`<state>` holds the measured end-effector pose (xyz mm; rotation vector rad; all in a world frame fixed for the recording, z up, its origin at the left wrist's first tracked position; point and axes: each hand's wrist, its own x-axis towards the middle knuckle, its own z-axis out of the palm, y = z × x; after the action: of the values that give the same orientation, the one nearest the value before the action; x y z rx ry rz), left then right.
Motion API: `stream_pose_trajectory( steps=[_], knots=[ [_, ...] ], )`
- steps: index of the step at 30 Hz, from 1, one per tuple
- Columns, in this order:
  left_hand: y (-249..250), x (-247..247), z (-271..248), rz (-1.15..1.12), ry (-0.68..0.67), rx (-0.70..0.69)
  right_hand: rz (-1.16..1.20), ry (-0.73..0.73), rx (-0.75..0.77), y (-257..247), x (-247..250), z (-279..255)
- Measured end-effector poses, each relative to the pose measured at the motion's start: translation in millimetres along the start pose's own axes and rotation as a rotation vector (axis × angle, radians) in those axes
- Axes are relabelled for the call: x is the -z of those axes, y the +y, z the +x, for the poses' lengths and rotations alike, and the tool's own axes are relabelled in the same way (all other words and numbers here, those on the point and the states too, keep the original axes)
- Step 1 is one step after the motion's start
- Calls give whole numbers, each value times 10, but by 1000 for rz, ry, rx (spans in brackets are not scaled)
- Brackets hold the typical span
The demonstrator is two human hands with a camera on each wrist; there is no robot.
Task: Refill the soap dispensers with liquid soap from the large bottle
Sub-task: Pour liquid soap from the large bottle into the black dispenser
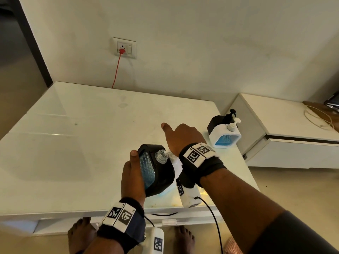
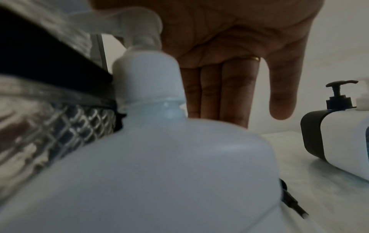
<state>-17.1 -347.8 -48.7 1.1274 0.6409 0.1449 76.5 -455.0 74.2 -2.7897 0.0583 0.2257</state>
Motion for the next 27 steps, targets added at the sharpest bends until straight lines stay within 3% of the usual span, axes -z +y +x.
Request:
stream_pose_trajectory(
  steps=[8, 16, 21, 27],
  knots=[
    [-65, 28, 61, 34, 9, 9, 9, 6, 8, 4, -5, -11],
    [0, -7, 19, -49, -21, 51, 74, -109, 4, 10, 54, 106],
    [-80, -8, 60, -113, -70, 165, 106, -88, 13, 23, -12, 176],
    [157, -38, -47, -166, -78, 235, 155, -65, 13, 14, 0, 196]
  ],
)
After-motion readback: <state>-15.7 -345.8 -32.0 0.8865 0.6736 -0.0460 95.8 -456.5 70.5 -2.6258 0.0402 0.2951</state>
